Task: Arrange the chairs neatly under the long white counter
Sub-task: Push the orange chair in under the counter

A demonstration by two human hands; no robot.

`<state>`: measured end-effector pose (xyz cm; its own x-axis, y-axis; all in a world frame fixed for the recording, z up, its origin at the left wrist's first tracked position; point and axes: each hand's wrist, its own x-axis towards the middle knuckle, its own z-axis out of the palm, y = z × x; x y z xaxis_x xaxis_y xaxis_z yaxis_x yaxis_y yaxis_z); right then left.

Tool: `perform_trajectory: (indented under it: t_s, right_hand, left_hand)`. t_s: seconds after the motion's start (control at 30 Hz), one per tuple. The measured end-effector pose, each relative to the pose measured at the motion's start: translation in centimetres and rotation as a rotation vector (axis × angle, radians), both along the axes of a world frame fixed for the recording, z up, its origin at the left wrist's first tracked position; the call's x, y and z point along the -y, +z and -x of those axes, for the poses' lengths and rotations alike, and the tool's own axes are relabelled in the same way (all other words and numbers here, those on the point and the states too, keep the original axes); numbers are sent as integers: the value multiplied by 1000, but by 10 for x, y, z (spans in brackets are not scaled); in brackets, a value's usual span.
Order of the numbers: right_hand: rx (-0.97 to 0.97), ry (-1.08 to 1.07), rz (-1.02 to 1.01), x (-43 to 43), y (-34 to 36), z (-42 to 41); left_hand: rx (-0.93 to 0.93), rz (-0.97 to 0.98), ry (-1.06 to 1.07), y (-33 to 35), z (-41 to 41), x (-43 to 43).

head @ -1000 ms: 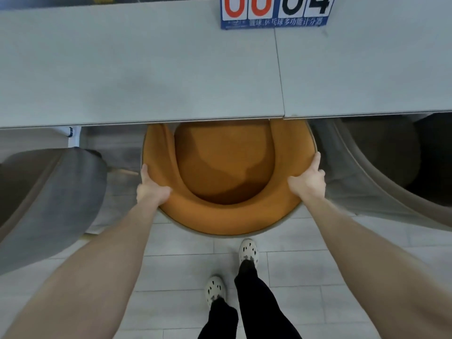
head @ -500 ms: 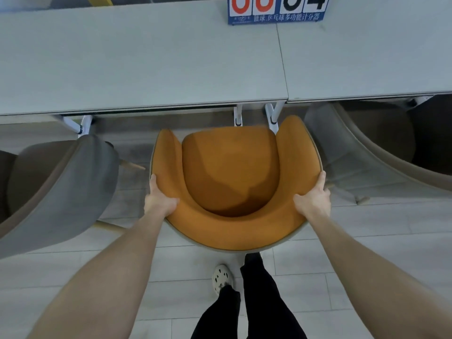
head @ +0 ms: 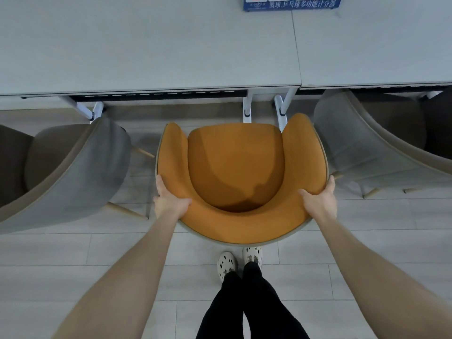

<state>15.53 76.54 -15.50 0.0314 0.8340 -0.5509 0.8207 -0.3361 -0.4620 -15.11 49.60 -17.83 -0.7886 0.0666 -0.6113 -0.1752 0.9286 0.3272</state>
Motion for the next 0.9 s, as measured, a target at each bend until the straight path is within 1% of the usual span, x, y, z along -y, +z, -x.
perform_trajectory:
  t_s: [0.17,0.4,0.67,0.9]
  right_hand:
    - [12,47,7,4,4,6]
    - [3,138,3,25,-3,25]
    - [-17,134,2,17,-8,56]
    - [-4,128,-22,18,-14,55]
  left_hand:
    - [13,-8,-8,0,4,6]
    - [17,28,12,-6,22,43]
    - [-25,26,-24,-5,53,39]
    - [-18,-7,-47,-4,57,43]
